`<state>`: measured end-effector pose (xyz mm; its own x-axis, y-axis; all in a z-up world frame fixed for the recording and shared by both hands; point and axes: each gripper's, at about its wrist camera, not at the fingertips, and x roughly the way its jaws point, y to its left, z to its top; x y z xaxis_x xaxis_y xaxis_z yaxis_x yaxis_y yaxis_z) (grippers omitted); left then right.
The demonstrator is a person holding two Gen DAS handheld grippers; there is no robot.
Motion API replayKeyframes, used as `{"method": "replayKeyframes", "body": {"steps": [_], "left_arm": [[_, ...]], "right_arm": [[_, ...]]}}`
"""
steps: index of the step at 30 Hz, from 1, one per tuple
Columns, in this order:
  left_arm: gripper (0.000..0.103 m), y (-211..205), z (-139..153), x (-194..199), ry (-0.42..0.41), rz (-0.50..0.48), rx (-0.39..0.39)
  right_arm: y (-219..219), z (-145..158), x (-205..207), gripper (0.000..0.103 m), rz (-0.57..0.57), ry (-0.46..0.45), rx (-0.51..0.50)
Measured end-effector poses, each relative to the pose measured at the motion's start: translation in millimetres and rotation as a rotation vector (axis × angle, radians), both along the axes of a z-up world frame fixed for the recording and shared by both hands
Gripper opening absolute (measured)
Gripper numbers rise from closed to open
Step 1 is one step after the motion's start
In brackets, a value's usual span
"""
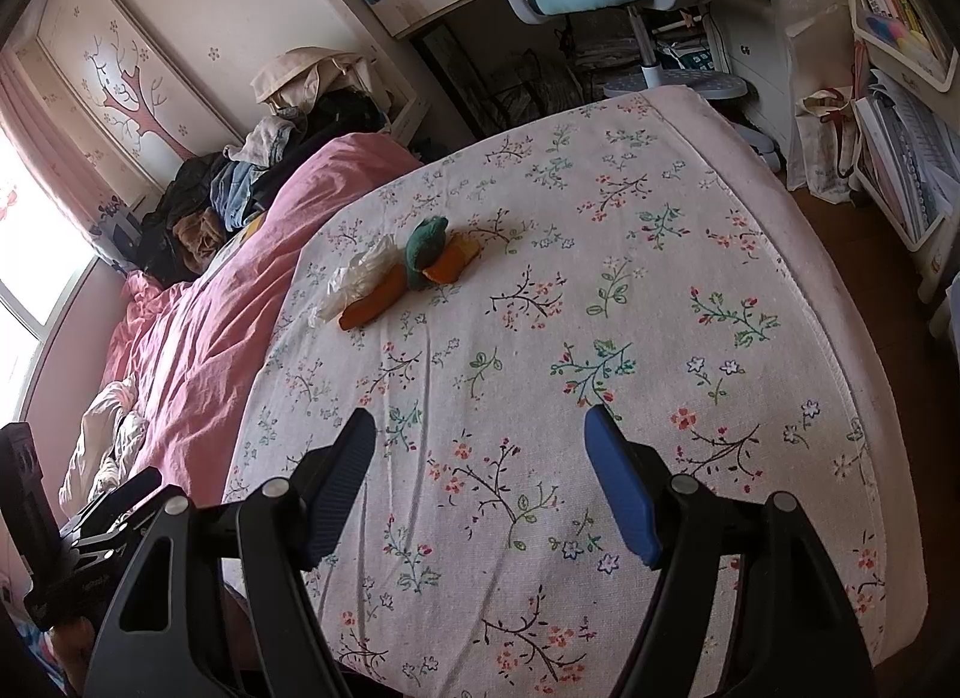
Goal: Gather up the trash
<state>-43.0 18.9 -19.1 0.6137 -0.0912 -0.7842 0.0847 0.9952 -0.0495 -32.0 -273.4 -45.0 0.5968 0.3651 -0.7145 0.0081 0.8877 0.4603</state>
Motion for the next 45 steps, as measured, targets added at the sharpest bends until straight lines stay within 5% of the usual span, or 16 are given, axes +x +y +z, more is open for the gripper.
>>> {"method": "replayKeyframes", "body": {"steps": [19,31,45], "left_arm": [[0.095,12.9,0.6,3.5,0.008,0.042,-0.017],[0.095,54.0,-14.1,29.7,0.056,0.163,-0.163],[0.095,-4.6,-21.2,100.4,-0.035,-0.003,0.046]], "right_arm": [[2.1,2.7,1.3,0.069,0.012,-0.002,-0.010],[9.5,10.3,-1.9,0.069,0.074,-0.056,-0.066],[38.8,-11.7,23.5,0.069,0.182,0.003,-0.126]]}}
